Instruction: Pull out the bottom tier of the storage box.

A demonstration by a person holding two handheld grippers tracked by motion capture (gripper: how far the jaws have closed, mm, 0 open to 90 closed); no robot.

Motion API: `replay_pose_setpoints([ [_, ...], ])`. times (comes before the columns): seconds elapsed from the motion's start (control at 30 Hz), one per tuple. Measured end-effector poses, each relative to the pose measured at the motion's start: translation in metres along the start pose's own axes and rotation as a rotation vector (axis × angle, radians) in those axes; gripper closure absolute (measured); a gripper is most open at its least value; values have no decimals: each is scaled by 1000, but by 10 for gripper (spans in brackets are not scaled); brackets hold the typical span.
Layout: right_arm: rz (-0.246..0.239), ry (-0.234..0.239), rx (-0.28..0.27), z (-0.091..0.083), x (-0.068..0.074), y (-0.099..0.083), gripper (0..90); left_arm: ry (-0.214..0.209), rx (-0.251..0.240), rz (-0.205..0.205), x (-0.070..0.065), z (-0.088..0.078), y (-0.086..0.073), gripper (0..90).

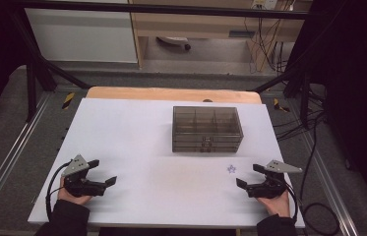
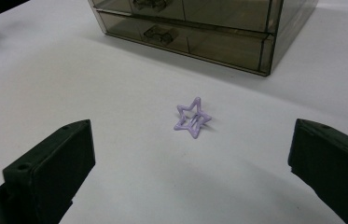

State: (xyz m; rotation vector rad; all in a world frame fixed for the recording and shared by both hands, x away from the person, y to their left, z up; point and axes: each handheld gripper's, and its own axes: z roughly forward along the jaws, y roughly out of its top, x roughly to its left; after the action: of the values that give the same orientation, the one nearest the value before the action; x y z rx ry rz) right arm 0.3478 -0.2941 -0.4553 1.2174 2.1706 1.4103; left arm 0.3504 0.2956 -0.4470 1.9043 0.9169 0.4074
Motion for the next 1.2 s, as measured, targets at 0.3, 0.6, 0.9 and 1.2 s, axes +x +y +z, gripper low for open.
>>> replay_pose_setpoints([
  [0.3,-5,-3,-3,0,1,0,14,0,-2,-4,0,-1,0,15],
  [0.6,-11,-13,-13,-2,1,2,16,1,-3,-5,1,-1,0,15],
  [0.9,-35,-26,-14,-3,2,6,18,1,-3,-4,0,-1,0,15],
  [1.2,-88,-54,2,0,9,15,22,1,-2,-4,0,-1,0,15],
])
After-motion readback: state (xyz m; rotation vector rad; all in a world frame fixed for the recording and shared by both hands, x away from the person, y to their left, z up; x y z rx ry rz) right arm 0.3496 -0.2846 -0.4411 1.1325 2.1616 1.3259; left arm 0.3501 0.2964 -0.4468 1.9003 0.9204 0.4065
